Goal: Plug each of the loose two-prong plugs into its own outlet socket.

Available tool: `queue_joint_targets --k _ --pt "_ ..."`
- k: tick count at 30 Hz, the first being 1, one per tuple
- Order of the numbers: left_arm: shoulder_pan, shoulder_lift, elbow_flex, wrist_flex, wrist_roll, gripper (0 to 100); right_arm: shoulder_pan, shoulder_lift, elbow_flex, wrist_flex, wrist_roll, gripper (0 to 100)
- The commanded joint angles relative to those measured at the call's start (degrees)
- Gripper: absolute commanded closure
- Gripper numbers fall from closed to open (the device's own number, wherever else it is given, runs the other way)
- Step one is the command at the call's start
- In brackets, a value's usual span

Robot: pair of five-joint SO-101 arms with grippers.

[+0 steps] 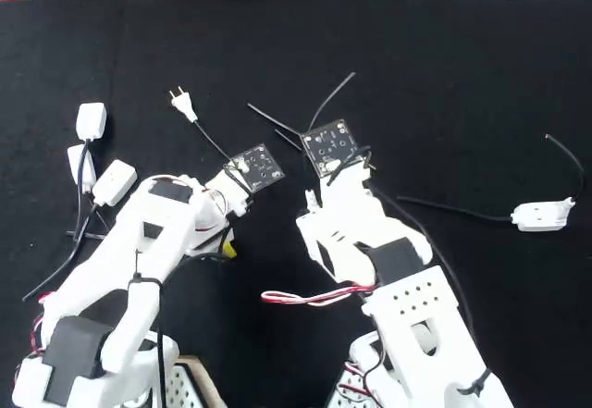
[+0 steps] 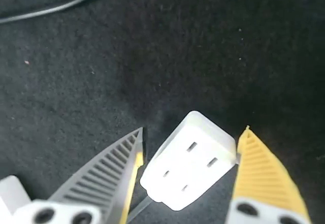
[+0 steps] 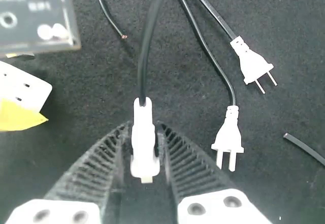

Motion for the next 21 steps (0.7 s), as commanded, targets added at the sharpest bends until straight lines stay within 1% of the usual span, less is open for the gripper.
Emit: queue_joint_targets --k 1,3,5,12,15,18,21 --pt "-1.89 -0.18 -2.86 0.7 -4.57 75 0.62 0.04 -0.84 -0.79 -0.09 97.8" --pt "-2.51 -0.09 -3.74 3.16 -7.38 80 0.62 0.04 -0.84 -0.79 -0.09 97.8" --pt "-2.51 -0.18 -4.62 5.8 -8.7 83 0.62 0.04 -0.84 -0.79 -0.09 97.8" --pt "-2.24 0.18 -8.4 8.79 -8.79 92 0.62 0.04 -0.84 -0.79 -0.09 97.8" --pt "0.13 -0.09 -7.87 9.05 -8.26 96 0.62 0.04 -0.84 -0.79 -0.09 97.8" --pt "4.79 -0.18 -7.87 11.43 -4.04 97 0.62 0.04 -0.92 -0.79 -0.09 97.8" --pt "8.13 -0.18 -8.84 10.64 1.05 96 0.7 0.04 -0.92 -0.79 -0.09 97.8"
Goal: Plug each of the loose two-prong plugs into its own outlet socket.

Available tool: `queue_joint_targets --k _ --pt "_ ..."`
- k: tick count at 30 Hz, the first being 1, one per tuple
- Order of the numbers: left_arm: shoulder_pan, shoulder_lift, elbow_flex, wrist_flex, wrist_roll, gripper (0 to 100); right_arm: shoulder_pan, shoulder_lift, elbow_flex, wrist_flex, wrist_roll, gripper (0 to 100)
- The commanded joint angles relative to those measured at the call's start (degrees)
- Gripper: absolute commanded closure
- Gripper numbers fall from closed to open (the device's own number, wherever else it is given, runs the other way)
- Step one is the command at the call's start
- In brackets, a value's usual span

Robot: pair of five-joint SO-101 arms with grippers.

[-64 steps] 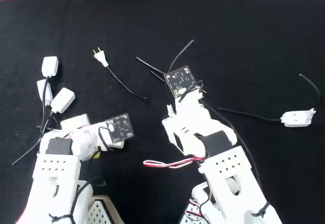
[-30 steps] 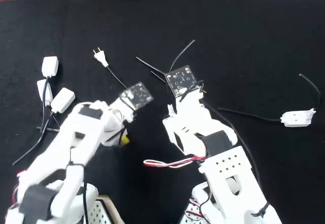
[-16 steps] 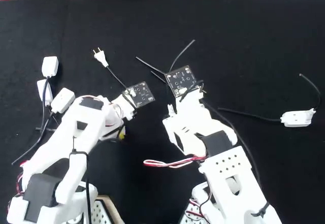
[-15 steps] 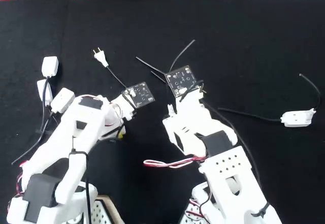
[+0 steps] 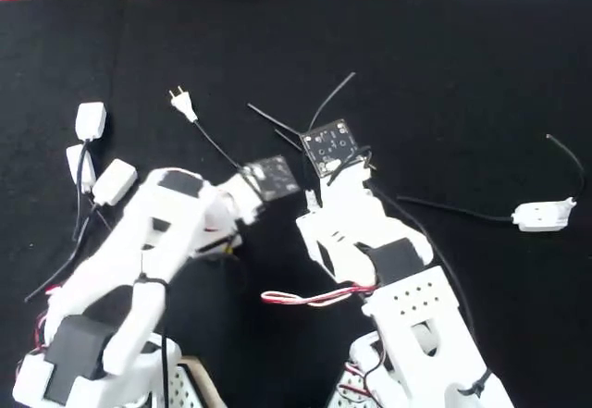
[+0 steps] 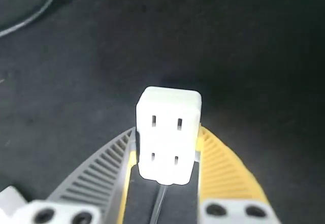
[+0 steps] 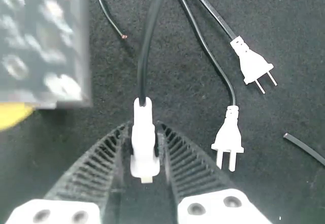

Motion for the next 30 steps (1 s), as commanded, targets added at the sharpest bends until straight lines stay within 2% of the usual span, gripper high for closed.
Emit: queue_joint_targets --k 1,3,5,11,14,16,23,26,30 --pt "4.53 -0.35 -4.09 -1.32 8.44 96 0.97 0.04 -0.92 -0.79 -0.09 97.8" --pt "4.35 0.0 -5.32 -3.87 13.27 96 2.2 0.04 -1.1 -0.79 -0.09 97.8" --pt "4.09 0.0 -5.41 -4.31 13.71 94 2.9 -0.04 -1.27 -0.79 -0.09 97.8" --pt "1.1 -0.79 -5.41 -1.58 14.07 76 2.81 -0.04 -1.45 -0.79 -0.44 97.8" --pt "0.4 -2.9 -5.67 0.7 14.24 76 2.81 -0.04 -1.8 -0.88 -0.62 97.8" --pt "0.22 -6.07 -5.67 2.2 17.32 75 2.9 -0.04 -1.8 -1.23 -1.14 97.8" --pt "-0.31 -24.26 1.36 3.69 29.63 75 2.81 -0.04 -3.74 -1.05 -3.52 97.8" --pt "-2.51 -35.34 8.04 3.69 32.0 75 1.85 0.13 -5.49 -1.23 -4.22 97.8" --pt "-6.11 -53.89 20.18 3.69 33.49 75 -3.69 0.31 -8.48 -2.29 -4.57 97.8"
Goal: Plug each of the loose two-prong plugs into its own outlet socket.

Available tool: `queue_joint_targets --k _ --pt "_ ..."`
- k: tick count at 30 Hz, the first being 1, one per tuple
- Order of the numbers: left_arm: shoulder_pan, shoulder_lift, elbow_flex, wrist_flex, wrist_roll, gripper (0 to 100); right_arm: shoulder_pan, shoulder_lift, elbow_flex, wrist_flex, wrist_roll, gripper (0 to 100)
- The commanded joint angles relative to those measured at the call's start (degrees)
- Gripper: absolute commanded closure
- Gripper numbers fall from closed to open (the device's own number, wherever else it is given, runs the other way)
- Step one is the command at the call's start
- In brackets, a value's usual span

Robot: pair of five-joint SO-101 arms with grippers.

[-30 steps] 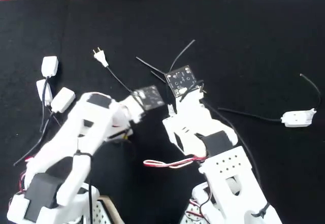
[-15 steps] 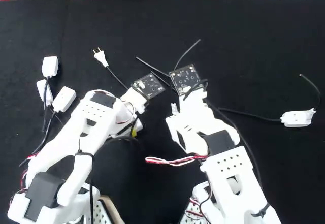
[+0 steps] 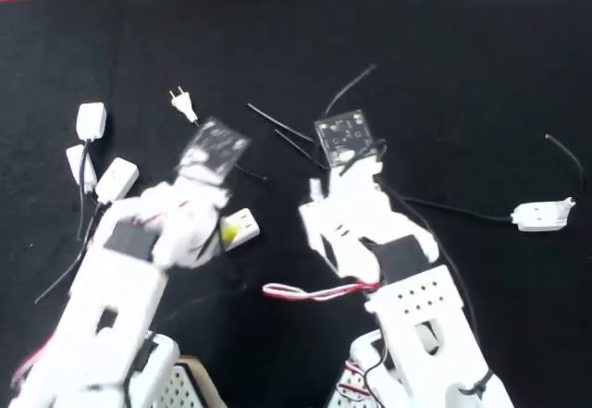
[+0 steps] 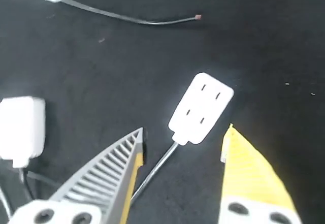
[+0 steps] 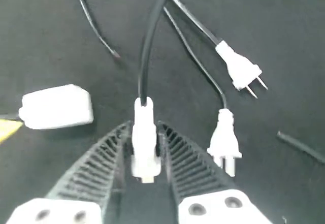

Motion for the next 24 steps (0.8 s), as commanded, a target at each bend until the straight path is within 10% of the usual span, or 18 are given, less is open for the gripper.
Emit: queue_joint_targets --k 1,7,24 --pt "-4.09 -23.47 11.82 0.7 3.6 75 -6.15 0.31 -6.02 -2.9 -2.02 97.8" --pt "-4.79 -54.59 23.43 9.32 5.98 75 -14.24 0.31 -2.68 -14.59 -4.31 97.7" --pt "2.07 -52.48 21.58 7.47 19.69 75 -22.33 0.31 6.02 -34.02 -14.24 97.8"
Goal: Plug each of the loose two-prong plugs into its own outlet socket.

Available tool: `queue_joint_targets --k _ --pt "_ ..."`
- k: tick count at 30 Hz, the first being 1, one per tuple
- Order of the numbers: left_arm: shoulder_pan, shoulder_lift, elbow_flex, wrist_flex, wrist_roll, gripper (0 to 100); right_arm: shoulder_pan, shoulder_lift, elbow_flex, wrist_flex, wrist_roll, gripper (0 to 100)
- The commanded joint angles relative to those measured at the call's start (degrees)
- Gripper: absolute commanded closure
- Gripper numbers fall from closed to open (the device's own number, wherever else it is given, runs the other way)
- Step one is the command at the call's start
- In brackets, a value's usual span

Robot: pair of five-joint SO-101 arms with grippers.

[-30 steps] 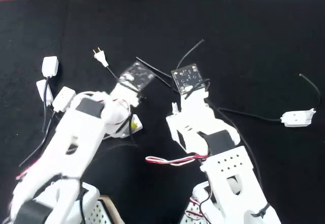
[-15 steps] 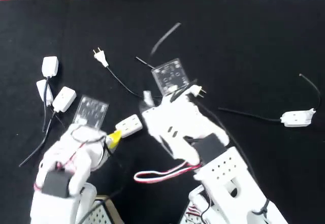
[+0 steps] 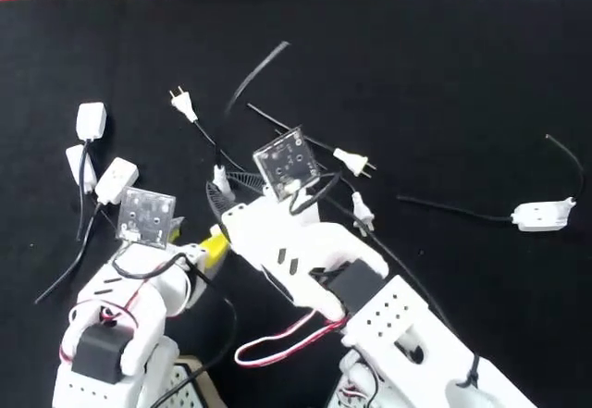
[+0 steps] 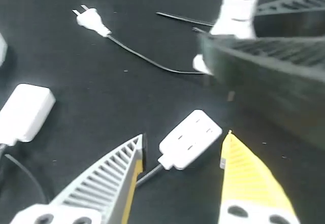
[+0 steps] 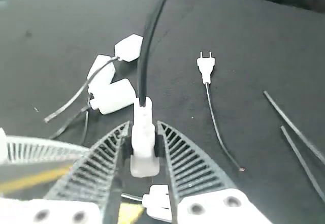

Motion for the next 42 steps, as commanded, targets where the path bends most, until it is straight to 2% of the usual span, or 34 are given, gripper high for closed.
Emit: queue_joint_targets --k 1,8,18,20,24,26,28,31,36,42 --pt "2.59 -0.35 -0.75 -2.2 2.46 75 -0.62 0.22 -0.22 -0.18 -5.01 97.9" --pt "-3.3 -0.35 5.05 -13.19 6.77 75 -2.2 -0.04 -3.82 9.85 -6.86 98.6" --pt "-4.62 -0.35 4.97 -11.69 6.33 75 -2.81 0.13 -5.05 12.4 -6.24 98.6" --pt "-4.35 -0.35 3.47 -7.74 2.02 75 -2.73 0.31 -5.14 12.4 -5.45 98.6" --pt "-4.79 -0.35 1.01 2.46 -12.66 75 0.35 0.4 -5.23 12.92 -1.76 98.7" --pt "-6.02 -0.35 0.92 5.01 -18.11 75 2.29 0.48 -6.29 15.56 0.0 98.7" --pt "-10.33 -0.35 1.1 5.01 -21.19 75 3.6 0.48 -7.43 19.34 1.58 98.7" --pt "-17.54 -0.35 1.27 5.01 -21.71 75 3.52 1.27 -6.9 21.01 2.99 98.7" --pt "-30.02 -0.35 4.0 5.01 -21.63 75 3.52 11.12 -6.73 15.91 3.96 98.7" --pt "-41.01 -0.35 9.1 3.43 -22.07 75 3.78 25.27 -13.14 13.1 4.84 98.7"
